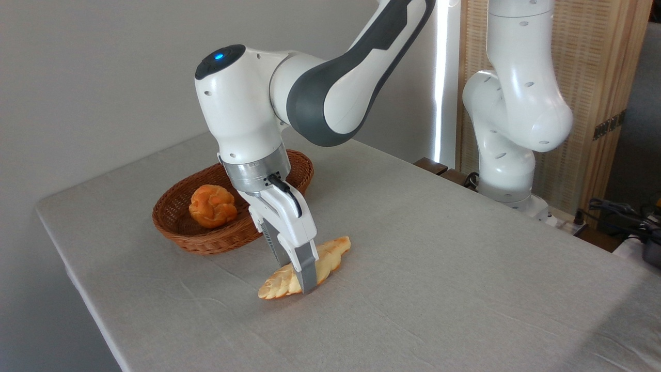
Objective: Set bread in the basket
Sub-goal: 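Lower the gripper and close it around the braided loaf's middle, then lift the braided loaf and carry it over the wicker basket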
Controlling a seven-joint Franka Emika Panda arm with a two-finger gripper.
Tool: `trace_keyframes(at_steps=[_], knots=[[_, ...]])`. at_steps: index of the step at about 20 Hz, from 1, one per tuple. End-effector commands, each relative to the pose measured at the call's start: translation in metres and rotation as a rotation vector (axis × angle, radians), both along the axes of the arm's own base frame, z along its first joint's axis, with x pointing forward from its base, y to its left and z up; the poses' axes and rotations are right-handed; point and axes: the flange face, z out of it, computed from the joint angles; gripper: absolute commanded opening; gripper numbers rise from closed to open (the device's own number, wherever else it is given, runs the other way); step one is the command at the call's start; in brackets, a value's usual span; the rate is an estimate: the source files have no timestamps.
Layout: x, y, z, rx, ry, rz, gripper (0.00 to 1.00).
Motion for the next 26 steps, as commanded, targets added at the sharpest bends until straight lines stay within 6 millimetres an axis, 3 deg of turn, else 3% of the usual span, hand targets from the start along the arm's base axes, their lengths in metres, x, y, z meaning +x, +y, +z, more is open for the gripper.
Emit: trace_keyframes(at_steps=[1, 8, 14, 18, 23, 26], knots=[[0.0, 0.002, -0.002, 0.003, -0.015, -0.021, 0.25], [0.001, 0.001, 0.011, -0.006, -0.038, -0.016, 0.26], [0.012, -0.015, 0.088, -0.166, -0.158, 0.044, 0.32], [0.008, -0.07, 0.113, -0.257, -0.181, 0.03, 0.32], [-0.006, -0.126, 0.117, -0.338, -0.151, 0.048, 0.33], [-0.016, -0.163, 0.114, -0.407, -0.118, 0.034, 0.45]])
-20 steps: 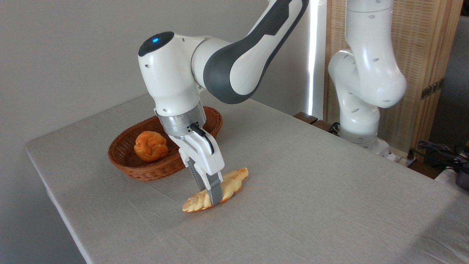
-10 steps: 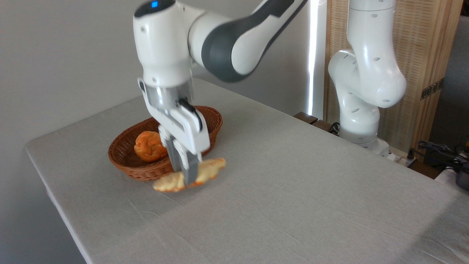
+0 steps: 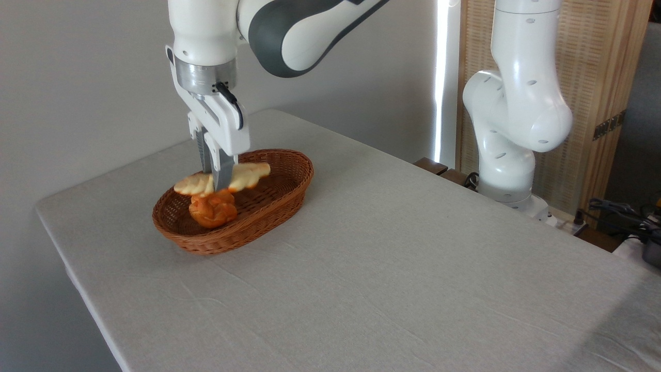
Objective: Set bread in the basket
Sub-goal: 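Lift the braided loaf and carry it over the wicker basket, then lower the braided loaf into the basket and open the gripper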
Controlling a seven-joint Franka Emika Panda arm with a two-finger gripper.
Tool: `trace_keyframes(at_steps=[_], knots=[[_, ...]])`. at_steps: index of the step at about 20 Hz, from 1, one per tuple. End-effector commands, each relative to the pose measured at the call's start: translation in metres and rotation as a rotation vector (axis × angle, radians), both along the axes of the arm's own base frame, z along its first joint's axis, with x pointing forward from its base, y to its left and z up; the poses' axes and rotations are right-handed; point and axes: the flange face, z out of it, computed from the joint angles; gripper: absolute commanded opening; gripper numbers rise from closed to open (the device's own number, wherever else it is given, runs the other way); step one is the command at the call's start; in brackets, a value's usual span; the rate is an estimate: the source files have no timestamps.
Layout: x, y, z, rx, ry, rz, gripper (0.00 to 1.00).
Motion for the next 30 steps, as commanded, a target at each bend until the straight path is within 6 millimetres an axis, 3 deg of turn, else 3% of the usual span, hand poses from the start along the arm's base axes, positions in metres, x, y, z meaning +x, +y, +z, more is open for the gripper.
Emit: trace_keyframes(at_steps=[1, 2, 3, 6, 11, 19, 22, 24, 28, 30], knots=[[-0.009, -0.036, 0.002, -0.067, 0.027, -0.018, 0.51], [-0.011, -0.042, 0.001, -0.066, 0.029, -0.027, 0.6], [-0.012, -0.044, -0.001, -0.064, 0.032, -0.029, 0.77], [-0.012, -0.045, -0.008, -0.049, 0.043, -0.034, 0.96], [-0.009, -0.045, -0.019, -0.025, 0.055, -0.045, 1.0], [-0.01, -0.043, -0.014, -0.024, 0.048, -0.043, 1.0], [-0.008, -0.022, 0.008, -0.034, 0.015, -0.009, 1.0], [0.001, 0.012, 0.014, 0.011, -0.014, 0.027, 1.0], [0.008, 0.059, 0.014, 0.208, -0.023, 0.017, 1.0], [0.016, 0.089, 0.029, 0.278, -0.033, 0.038, 1.0]])
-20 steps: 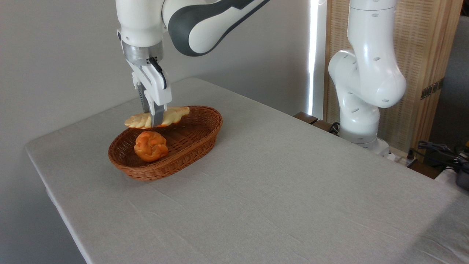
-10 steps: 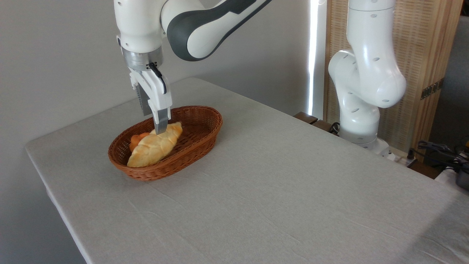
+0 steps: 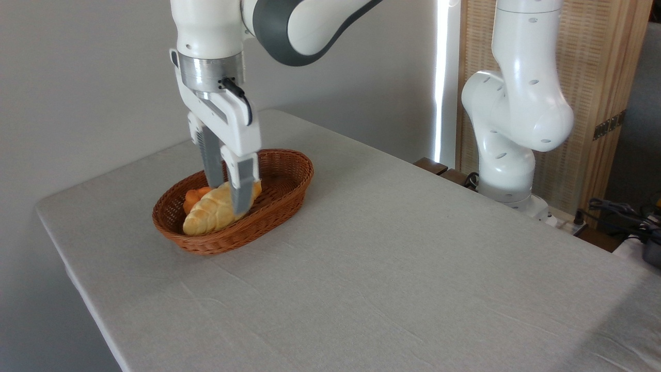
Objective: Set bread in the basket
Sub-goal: 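Lower the braided loaf into the basket and open the gripper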
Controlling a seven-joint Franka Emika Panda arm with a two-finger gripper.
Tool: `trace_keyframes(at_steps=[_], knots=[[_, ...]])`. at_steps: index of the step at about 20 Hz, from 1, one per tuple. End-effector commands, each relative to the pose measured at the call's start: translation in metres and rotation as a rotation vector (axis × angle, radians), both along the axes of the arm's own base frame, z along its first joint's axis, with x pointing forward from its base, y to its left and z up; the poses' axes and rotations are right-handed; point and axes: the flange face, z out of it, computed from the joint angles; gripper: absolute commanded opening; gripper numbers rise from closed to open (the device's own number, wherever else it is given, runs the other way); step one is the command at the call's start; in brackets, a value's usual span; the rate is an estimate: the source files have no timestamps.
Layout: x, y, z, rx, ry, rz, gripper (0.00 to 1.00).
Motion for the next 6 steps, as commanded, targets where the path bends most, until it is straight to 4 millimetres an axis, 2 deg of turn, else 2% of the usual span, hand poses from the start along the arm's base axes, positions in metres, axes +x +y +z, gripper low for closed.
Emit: trace_keyframes(at_steps=[1, 3, 6], knots=[[0.0104, 0.0424, 0.021, 0.091, -0.002, 0.032, 1.0], [0.0153, 0.0469, 0.0127, 0.099, 0.01, 0.043, 1.0], [0.0153, 0.0481, 0.0125, 0.092, 0.013, 0.051, 1.0]])
